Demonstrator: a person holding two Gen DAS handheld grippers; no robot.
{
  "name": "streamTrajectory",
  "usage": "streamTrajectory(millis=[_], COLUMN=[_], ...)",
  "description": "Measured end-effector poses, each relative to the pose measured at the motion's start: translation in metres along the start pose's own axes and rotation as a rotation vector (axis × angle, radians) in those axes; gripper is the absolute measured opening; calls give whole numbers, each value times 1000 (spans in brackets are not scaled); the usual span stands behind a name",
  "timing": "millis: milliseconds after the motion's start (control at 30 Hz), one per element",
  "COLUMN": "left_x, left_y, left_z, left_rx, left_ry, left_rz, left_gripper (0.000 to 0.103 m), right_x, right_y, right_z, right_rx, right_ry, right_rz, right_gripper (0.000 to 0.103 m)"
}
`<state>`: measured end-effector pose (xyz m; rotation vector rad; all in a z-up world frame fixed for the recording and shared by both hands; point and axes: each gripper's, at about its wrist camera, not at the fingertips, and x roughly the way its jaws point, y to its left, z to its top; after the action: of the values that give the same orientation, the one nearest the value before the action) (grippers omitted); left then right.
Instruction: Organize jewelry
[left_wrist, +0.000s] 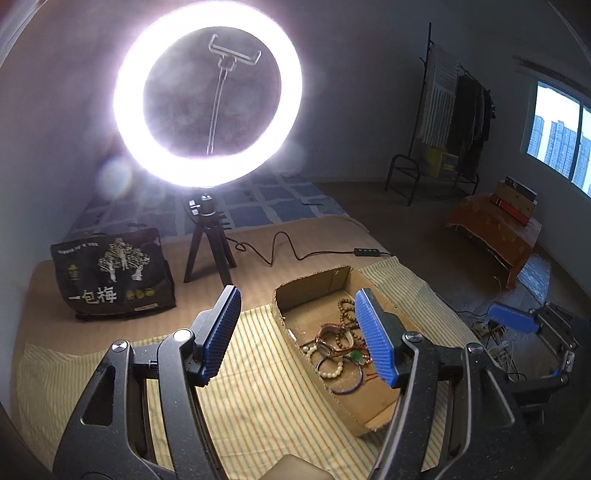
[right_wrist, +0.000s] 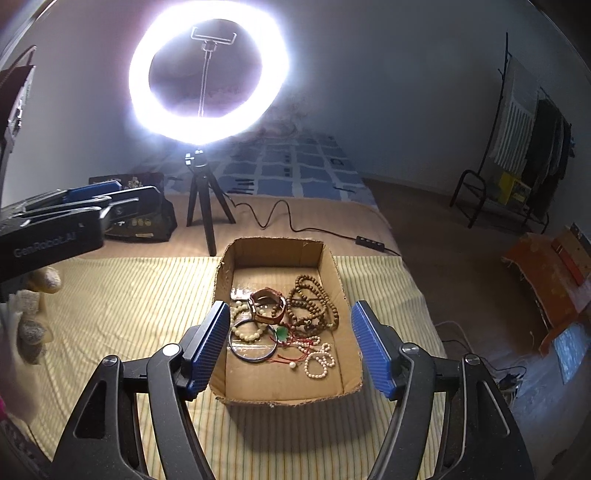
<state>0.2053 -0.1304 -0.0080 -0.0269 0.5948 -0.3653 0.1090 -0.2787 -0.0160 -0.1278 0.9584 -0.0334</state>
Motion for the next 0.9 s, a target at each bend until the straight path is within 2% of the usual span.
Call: streamTrajectory(millis=[33, 167, 500, 567, 767, 900], left_x=[-7, -28, -68, -74, -93, -100], left_y=[1, 7, 11, 11, 6, 2], left_z=[-2, -11, -39, -44, -52, -52], left_rx=[-1, -12, 42, 47, 71, 83], left_ry=[-4, -15, 7, 10, -24, -48], left_rz=[-3, -3, 4, 1, 16, 32], left_gripper=[67, 79, 81, 88, 100, 102], right_x=[-4, -18, -48, -52, -57, -56], right_y=[1, 3, 0, -1, 1, 3], right_z=[-1, -1, -9, -10, -15, -17], right_rx=[-4, -11, 57, 74, 87, 86], right_ry=[-10, -47, -112, -119, -128, -120], right_rz=[-8, -35, -40, -39, -52, -54], right_gripper=[70, 71, 72, 77, 78, 78])
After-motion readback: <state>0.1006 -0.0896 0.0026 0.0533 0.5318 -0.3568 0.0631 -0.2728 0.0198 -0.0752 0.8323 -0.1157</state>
